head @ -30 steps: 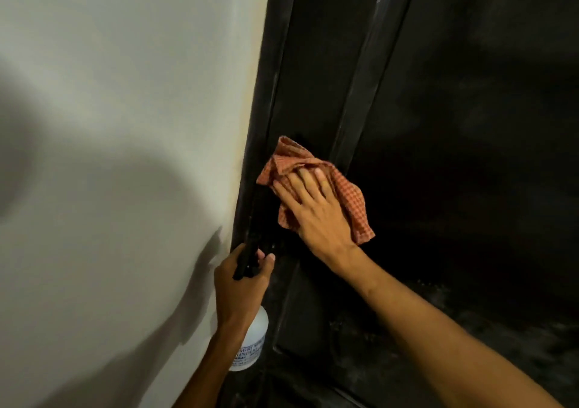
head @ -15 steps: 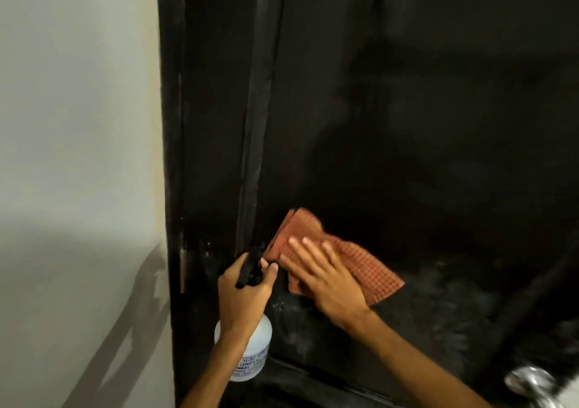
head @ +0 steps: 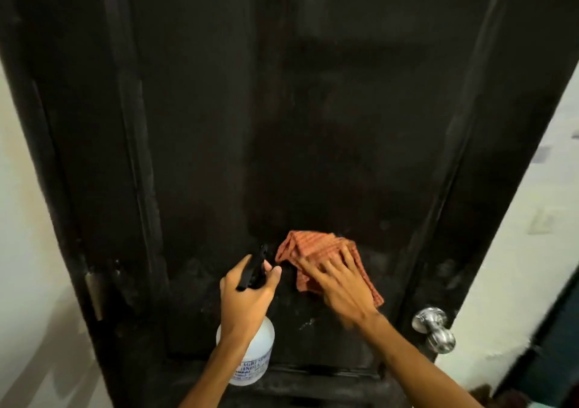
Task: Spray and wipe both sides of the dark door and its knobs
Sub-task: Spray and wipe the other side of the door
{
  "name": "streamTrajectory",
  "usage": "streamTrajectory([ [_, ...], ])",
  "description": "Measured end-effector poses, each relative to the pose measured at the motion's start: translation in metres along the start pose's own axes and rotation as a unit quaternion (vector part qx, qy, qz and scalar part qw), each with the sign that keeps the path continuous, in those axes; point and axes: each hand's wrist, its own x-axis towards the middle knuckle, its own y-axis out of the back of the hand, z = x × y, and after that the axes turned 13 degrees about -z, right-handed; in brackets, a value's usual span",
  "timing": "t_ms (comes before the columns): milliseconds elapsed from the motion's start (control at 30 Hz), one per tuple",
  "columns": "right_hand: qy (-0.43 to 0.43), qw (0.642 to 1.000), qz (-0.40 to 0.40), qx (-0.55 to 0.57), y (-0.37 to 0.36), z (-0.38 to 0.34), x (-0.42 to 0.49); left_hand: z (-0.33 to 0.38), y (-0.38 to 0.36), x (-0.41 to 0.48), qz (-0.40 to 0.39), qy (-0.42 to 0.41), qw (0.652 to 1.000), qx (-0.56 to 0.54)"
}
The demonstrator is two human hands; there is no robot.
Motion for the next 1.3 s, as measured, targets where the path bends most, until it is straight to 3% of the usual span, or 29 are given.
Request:
streamTrajectory([
  [67,-0.135,0.986,0.086,0.056,0.017,0.036,-0.004,0.007,-0.016,-0.001,-0.027,0.000,1.000,-0.010],
  [167,-0.336,0.883,0.212,0.250,0.029,0.080,-0.027,0.009,-0.048,-0.006,-0.070,0.008,0.997,-0.017],
  [200,-0.375,0.859,0.238,0.255,0.025,0.087,-0.042,0.010,-0.061,-0.008,-0.084,0.013,0.996,-0.020],
  [367,-0.367,0.861,0.236,0.262,-0.002,0.089,-0.084,0.021,-0.118,-0.010,-0.150,-0.018,0.989,0.002],
  [500,-0.412,0.821,0.294,0.264,0.029,0.136,-0.085,0.032,-0.159,-0.015,-0.185,-0.031,0.982,0.010],
  [633,-0.450,0.799,0.277,0.289,-0.028,0.102,-0.107,0.034,-0.184,-0.021,-0.201,-0.032,0.979,0.001],
  [700,-0.442,0.802,0.264,0.303,-0.053,0.082,-0.115,0.034,-0.188,-0.018,-0.194,-0.044,0.980,0.000],
  [800,-0.412,0.817,0.275,0.295,-0.030,0.103,-0.104,0.031,-0.186,-0.012,-0.182,-0.046,0.982,0.009],
  [933,-0.332,0.870,0.278,0.234,0.004,0.115,-0.069,0.022,-0.172,-0.003,-0.159,-0.043,0.986,0.012],
  [1100,-0.259,0.922,0.141,0.251,-0.077,0.035,-0.091,-0.001,-0.145,-0.006,-0.122,-0.032,0.991,0.040],
  [1167,-0.236,0.926,0.174,0.236,-0.064,0.050,-0.069,-0.009,-0.130,-0.001,-0.096,-0.020,0.994,0.041],
  [1300,-0.277,0.913,0.229,0.191,-0.007,0.067,-0.014,-0.019,-0.107,0.000,-0.051,-0.037,0.996,0.061],
])
